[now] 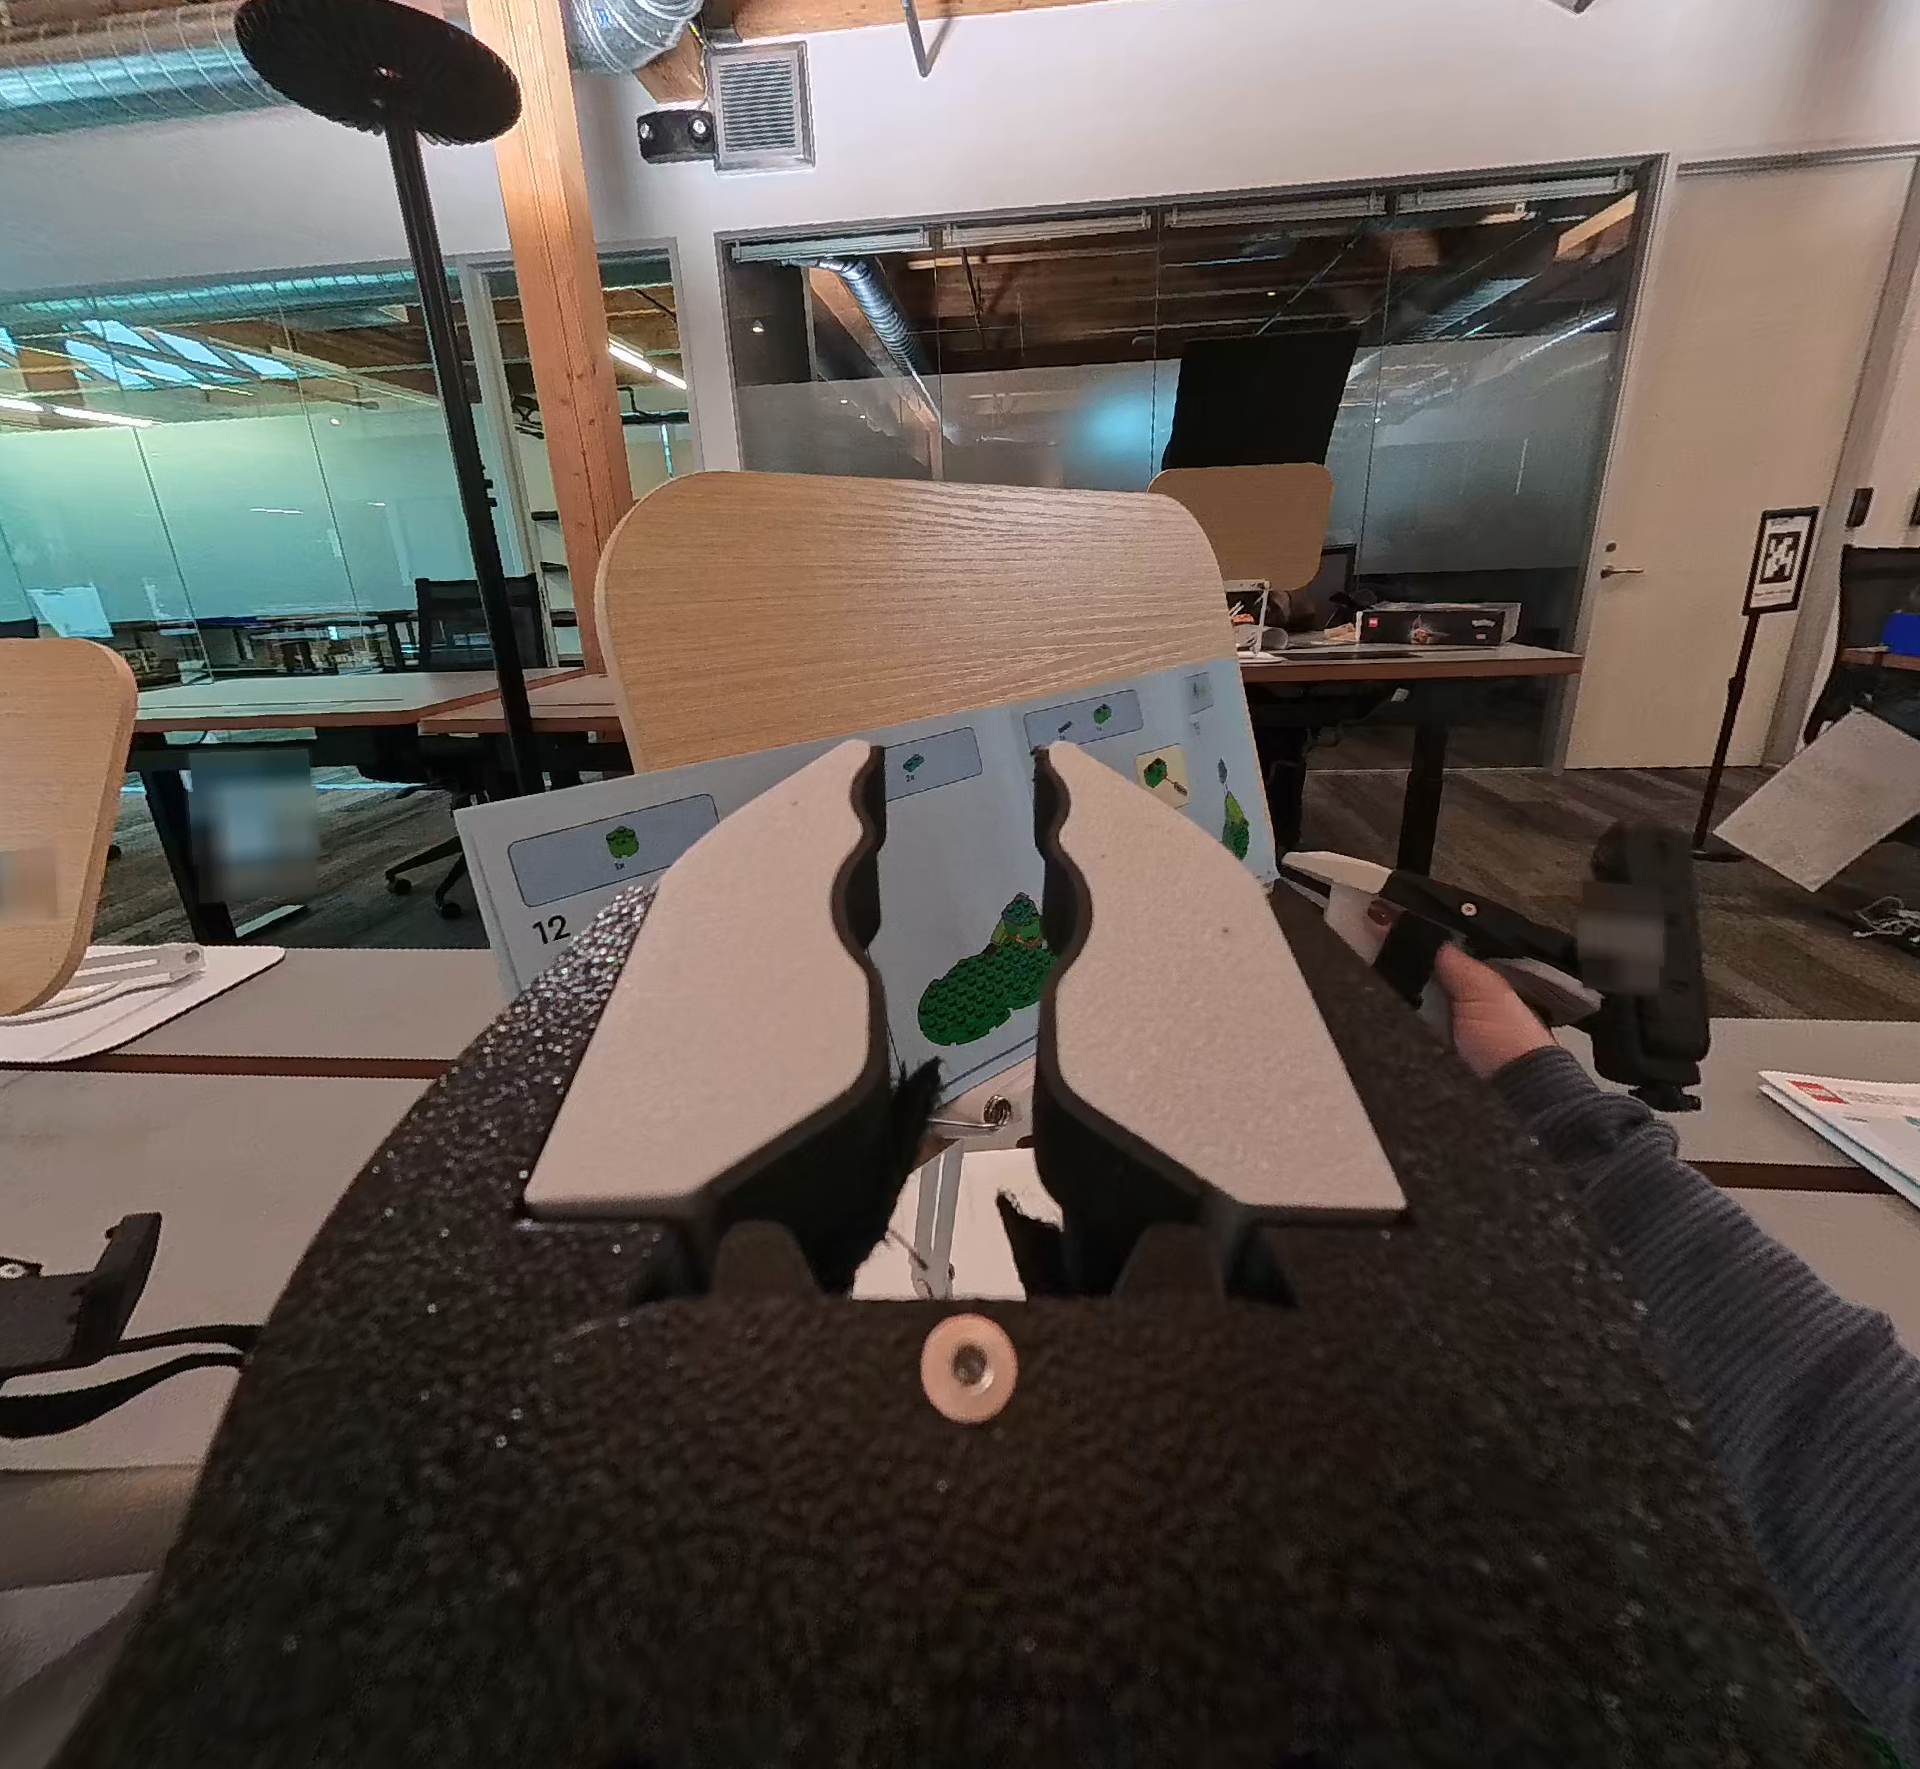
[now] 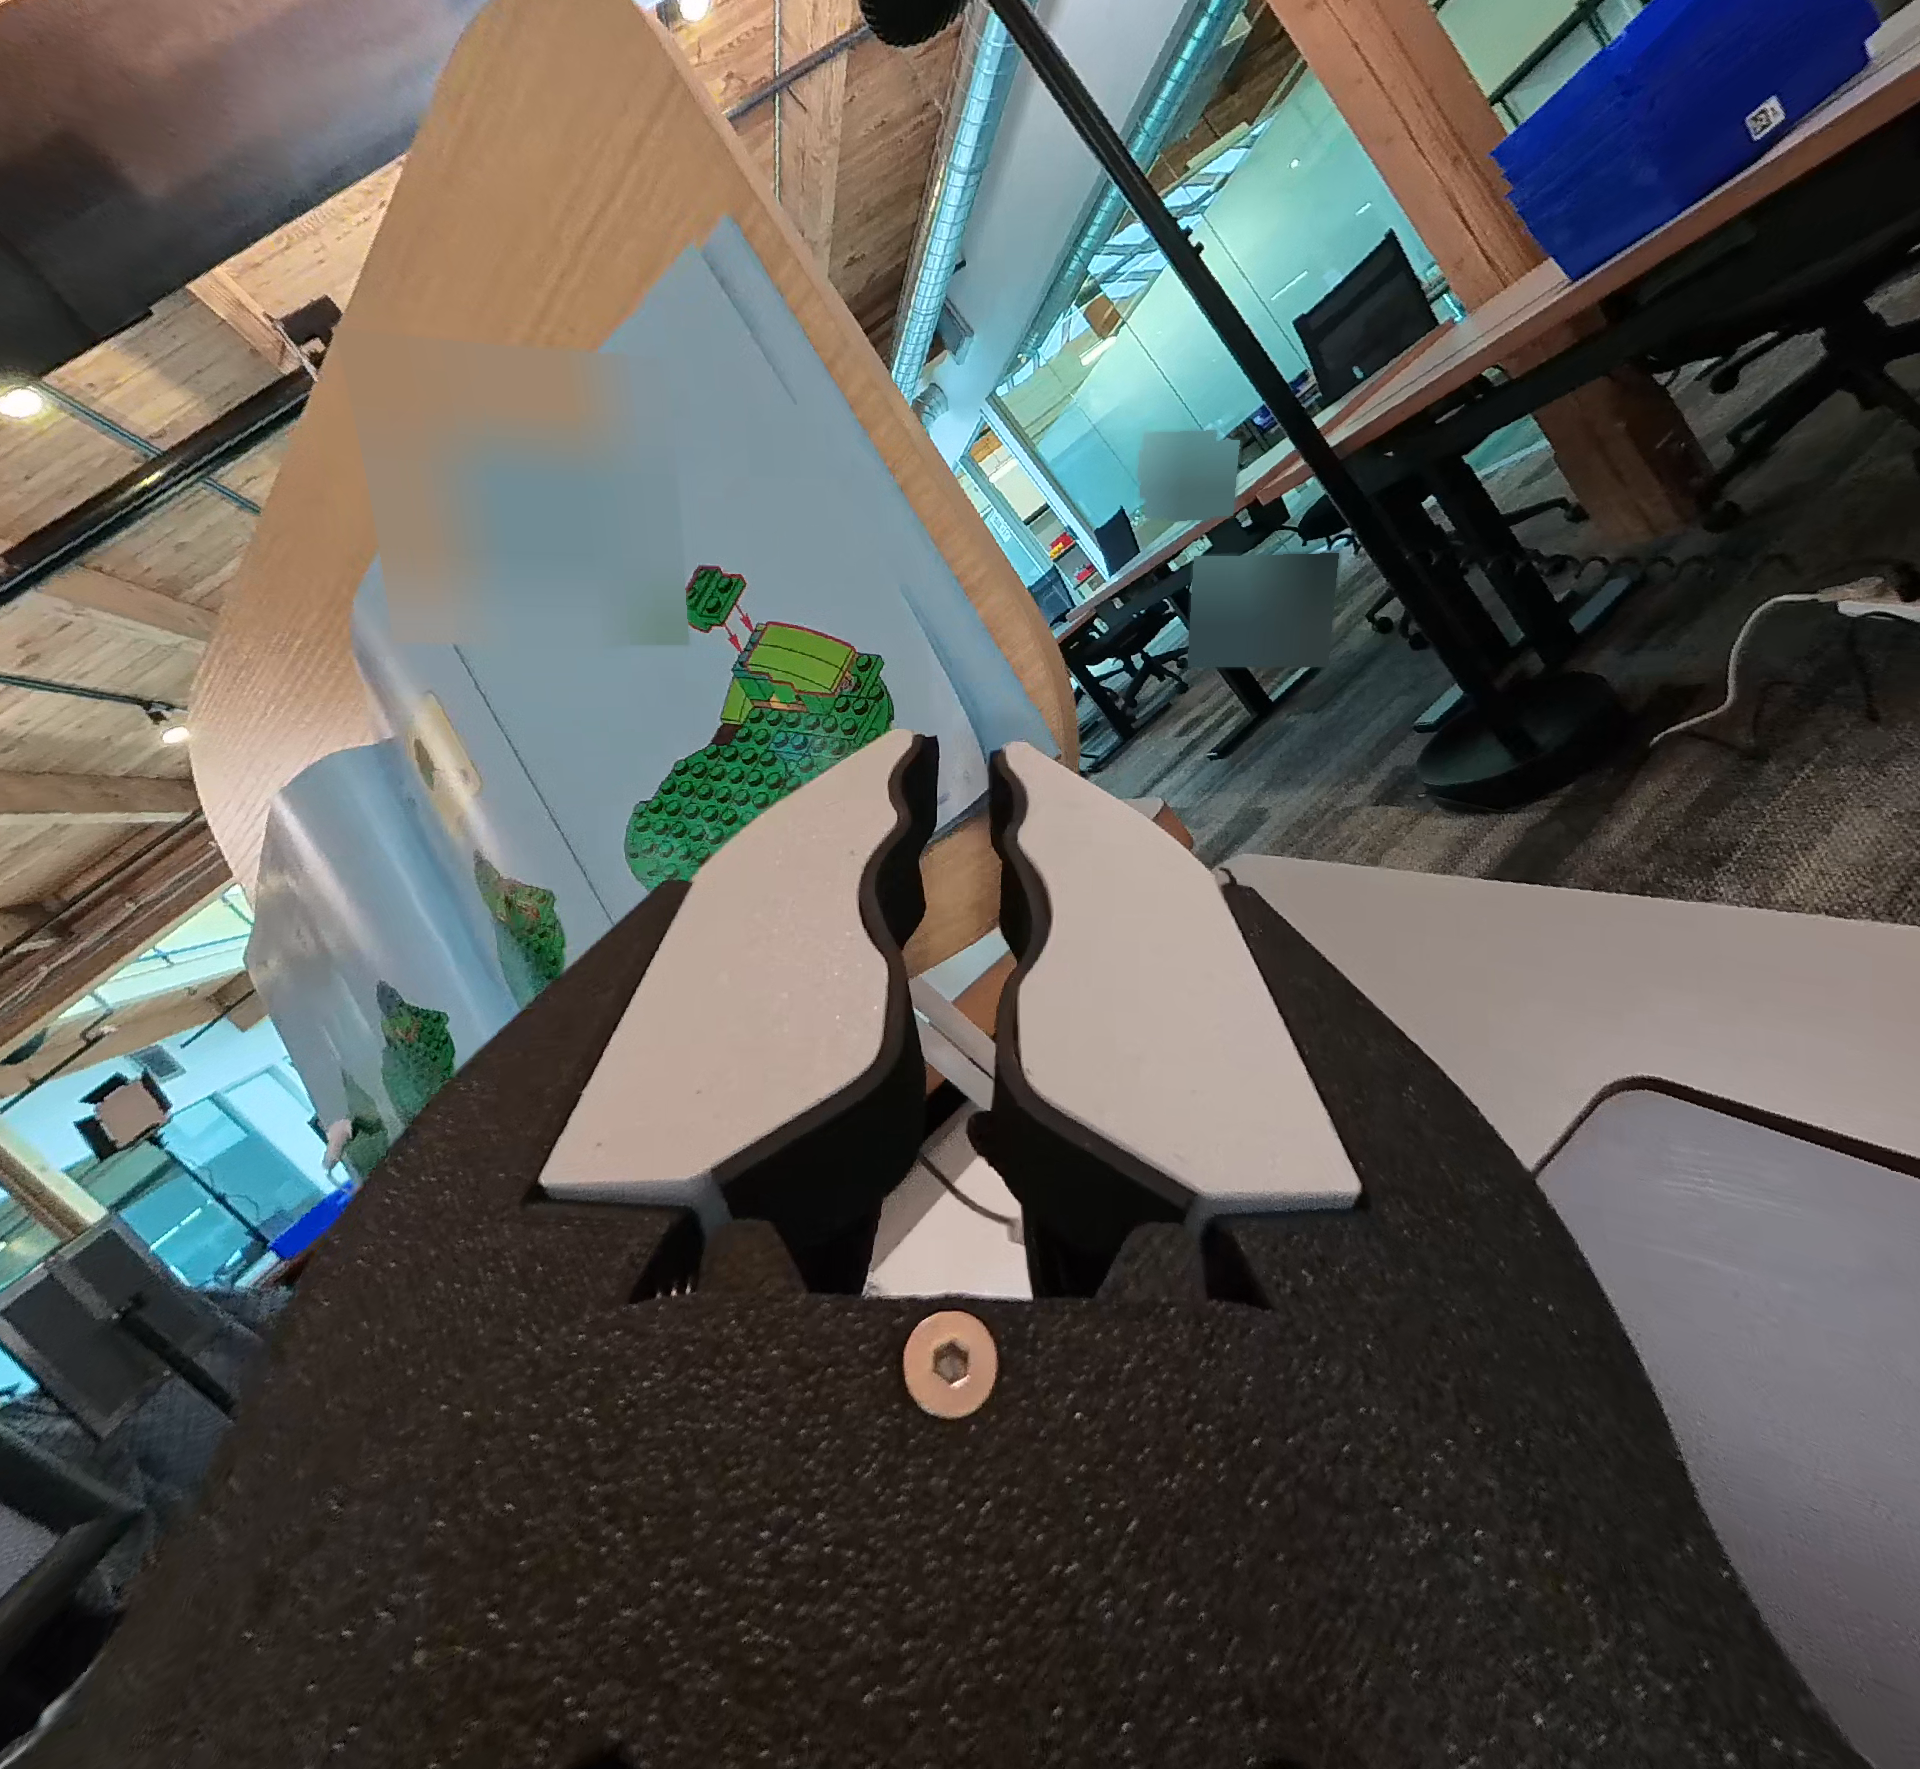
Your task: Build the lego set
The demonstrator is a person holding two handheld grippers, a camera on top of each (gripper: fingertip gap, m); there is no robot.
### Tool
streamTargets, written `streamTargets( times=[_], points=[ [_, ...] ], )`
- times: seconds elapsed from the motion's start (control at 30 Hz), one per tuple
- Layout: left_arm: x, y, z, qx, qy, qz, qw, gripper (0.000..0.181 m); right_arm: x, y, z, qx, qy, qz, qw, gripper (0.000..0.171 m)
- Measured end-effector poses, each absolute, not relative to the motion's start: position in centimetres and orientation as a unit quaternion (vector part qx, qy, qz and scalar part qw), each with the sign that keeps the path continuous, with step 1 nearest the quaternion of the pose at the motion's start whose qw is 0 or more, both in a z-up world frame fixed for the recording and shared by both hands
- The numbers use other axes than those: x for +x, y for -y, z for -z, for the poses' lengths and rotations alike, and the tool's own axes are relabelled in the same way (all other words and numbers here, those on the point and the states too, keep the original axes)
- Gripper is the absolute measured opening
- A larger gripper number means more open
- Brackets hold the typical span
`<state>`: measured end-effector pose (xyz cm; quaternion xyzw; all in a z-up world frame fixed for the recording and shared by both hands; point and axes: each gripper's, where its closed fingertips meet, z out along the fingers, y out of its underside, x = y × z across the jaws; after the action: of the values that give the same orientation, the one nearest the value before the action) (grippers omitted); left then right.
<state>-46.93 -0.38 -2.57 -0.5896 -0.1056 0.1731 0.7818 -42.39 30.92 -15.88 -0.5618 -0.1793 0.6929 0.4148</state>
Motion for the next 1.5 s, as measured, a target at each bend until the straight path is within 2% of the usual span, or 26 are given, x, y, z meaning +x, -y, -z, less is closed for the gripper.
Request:
streamTargets(
  times=[0.13,0.43,0.7,0.77,0.83,0.9,1.03,1.2,1.3,1.43,1.5],
  points=[
    [-46.9,0.3,2.6,-0.590,0.104,-0.172,0.782,0.026,-42.7,-31.0,16.1,-0.569,0.187,-0.683,0.419,0.013],
    [-46.6,0.2,2.6,-0.591,0.100,-0.169,0.782,0.025,-42.8,-30.1,15.6,-0.557,0.207,-0.691,0.412,0.009],
    [-46.5,-0.7,3.4,-0.611,0.091,-0.151,0.772,0.026,-42.0,-23.6,11.9,-0.433,0.308,-0.766,0.362,0.009],
    [-46.0,-1.5,4.1,-0.629,0.068,-0.135,0.762,0.034,-41.1,-21.4,10.6,-0.389,0.336,-0.784,0.348,0.009],
    [-43.7,-2.6,4.4,-0.638,-0.007,-0.092,0.765,0.058,-40.4,-19.3,9.9,-0.363,0.368,-0.787,0.336,0.010],
    [-42.3,-3.6,5.5,-0.665,-0.042,-0.052,0.744,0.070,-39.9,-17.3,9.5,-0.343,0.402,-0.784,0.325,0.012],
    [-41.6,-4.9,8.4,-0.721,-0.054,0.012,0.691,0.077,-39.2,-13.1,9.5,-0.309,0.479,-0.765,0.301,0.015],
    [-39.9,-4.0,9.0,-0.714,-0.059,0.202,0.667,0.068,-39.1,-8.9,10.4,-0.279,0.558,-0.733,0.271,0.020],
    [-40.8,-3.9,9.6,-0.718,-0.045,0.208,0.662,0.059,-39.4,-7.7,11.0,-0.277,0.585,-0.713,0.271,0.022],
    [-41.0,-3.8,9.0,-0.698,-0.040,0.227,0.678,0.031,-39.5,-6.7,11.6,-0.275,0.600,-0.697,0.279,0.024],
    [-41.2,-3.9,9.0,-0.697,-0.038,0.220,0.682,0.029,-39.7,-6.3,12.0,-0.276,0.611,-0.685,0.285,0.024]
  ],
)
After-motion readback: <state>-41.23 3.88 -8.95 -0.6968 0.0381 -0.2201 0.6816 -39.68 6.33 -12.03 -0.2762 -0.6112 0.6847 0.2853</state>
